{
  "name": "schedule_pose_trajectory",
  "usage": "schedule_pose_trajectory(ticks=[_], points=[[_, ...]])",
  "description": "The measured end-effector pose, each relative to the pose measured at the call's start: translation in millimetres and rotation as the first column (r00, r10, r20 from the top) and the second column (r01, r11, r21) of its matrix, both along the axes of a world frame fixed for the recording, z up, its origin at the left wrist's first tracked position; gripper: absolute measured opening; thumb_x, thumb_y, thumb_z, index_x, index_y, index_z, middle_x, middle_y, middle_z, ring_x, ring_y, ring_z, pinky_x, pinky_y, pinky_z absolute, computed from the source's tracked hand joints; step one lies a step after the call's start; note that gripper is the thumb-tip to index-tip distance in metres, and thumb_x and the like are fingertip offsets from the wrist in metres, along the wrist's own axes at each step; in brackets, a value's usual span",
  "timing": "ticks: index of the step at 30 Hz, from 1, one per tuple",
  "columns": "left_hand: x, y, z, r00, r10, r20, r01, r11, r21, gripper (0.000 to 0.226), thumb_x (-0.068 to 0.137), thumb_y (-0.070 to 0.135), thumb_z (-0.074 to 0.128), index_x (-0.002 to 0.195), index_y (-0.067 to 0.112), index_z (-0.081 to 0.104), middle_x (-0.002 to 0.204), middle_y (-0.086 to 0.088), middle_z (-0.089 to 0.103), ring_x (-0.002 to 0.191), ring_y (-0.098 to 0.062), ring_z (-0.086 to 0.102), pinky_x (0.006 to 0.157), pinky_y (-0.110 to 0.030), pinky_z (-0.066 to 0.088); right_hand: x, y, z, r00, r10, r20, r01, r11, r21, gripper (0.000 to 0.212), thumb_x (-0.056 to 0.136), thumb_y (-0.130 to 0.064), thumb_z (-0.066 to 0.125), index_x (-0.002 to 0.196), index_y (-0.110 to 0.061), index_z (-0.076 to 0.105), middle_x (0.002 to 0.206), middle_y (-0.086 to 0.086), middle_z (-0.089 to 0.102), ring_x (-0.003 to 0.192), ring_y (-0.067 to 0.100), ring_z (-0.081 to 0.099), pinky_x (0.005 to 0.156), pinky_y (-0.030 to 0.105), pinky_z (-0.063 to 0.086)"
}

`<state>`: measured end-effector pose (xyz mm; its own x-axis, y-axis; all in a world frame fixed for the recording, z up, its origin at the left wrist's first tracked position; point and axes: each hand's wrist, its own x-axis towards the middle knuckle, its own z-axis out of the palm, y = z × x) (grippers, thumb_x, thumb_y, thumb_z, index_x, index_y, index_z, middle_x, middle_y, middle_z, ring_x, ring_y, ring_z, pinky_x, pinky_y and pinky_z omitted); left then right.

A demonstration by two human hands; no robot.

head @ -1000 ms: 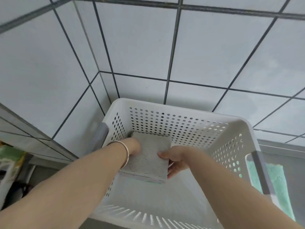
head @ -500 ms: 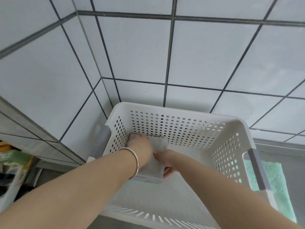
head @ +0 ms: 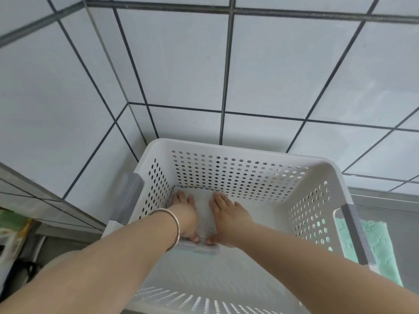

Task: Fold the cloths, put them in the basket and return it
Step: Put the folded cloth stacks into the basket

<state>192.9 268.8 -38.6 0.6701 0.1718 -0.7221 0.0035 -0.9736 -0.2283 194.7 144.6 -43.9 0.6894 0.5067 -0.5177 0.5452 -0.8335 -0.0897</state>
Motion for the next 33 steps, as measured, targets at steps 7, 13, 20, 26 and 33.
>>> schedule_pose_trajectory(ticks=[7,13,20,26,33], points=[[5.2,4.3,18.9,0.999,-0.03,0.029,0.033,0.995,-0.093,0.081,0.085,0.045,0.057,0.145,0.004,0.02,0.147,-0.018,0.028,0.136,-0.031,0.029,0.111,-0.038,0.03,11.8,6.6,11.2,0.999,-0.033,-0.009,0.033,0.999,-0.007,0.089,0.08,-0.051,0.062,0.145,-0.007,0.02,0.152,0.011,0.02,0.138,0.025,0.025,0.104,0.039,0.036],[6.4,-38.1,97.7,0.961,-0.05,0.271,0.113,0.969,-0.22,0.041,0.089,0.038,0.052,0.121,0.012,0.052,0.115,-0.008,0.062,0.098,-0.024,0.058,0.08,-0.032,0.045,0.9,-43.7,99.6,0.989,-0.144,0.03,0.134,0.966,0.223,0.049,0.089,-0.039,0.053,0.136,-0.026,0.042,0.135,0.001,0.051,0.125,0.024,0.047,0.101,0.039,0.04],[-29.4,-163.9,195.5,0.753,0.161,0.638,0.318,0.759,-0.568,0.035,0.093,0.027,0.044,0.127,0.023,0.05,0.124,0.001,0.059,0.112,-0.022,0.055,0.089,-0.031,0.046,-33.1,-176.9,191.6,0.798,-0.509,0.323,0.255,0.77,0.585,0.03,0.091,-0.018,0.047,0.115,-0.029,0.061,0.109,-0.004,0.068,0.103,0.021,0.06,0.089,0.037,0.049],[-77.9,-287.0,162.2,0.717,0.46,0.524,0.29,0.486,-0.824,0.047,0.096,0.016,0.037,0.142,0.021,0.029,0.147,0.001,0.032,0.132,-0.016,0.034,0.098,-0.021,0.028,-43.7,-276.3,148.5,0.552,-0.831,0.062,0.601,0.449,0.661,0.032,0.091,-0.014,0.041,0.116,-0.022,0.059,0.111,0.001,0.066,0.104,0.023,0.058,0.086,0.033,0.047],[-88.6,-333.9,40.9,0.682,0.687,0.252,-0.219,0.52,-0.826,0.061,0.094,0.023,0.045,0.146,0.006,0.018,0.154,-0.014,0.016,0.143,-0.028,0.013,0.118,-0.036,0.012,-45.4,-304.3,32.9,0.383,-0.874,-0.299,0.901,0.282,0.33,0.055,0.092,-0.038,0.044,0.137,-0.006,0.039,0.138,0.012,0.044,0.127,0.029,0.043,0.1,0.034,0.036]])
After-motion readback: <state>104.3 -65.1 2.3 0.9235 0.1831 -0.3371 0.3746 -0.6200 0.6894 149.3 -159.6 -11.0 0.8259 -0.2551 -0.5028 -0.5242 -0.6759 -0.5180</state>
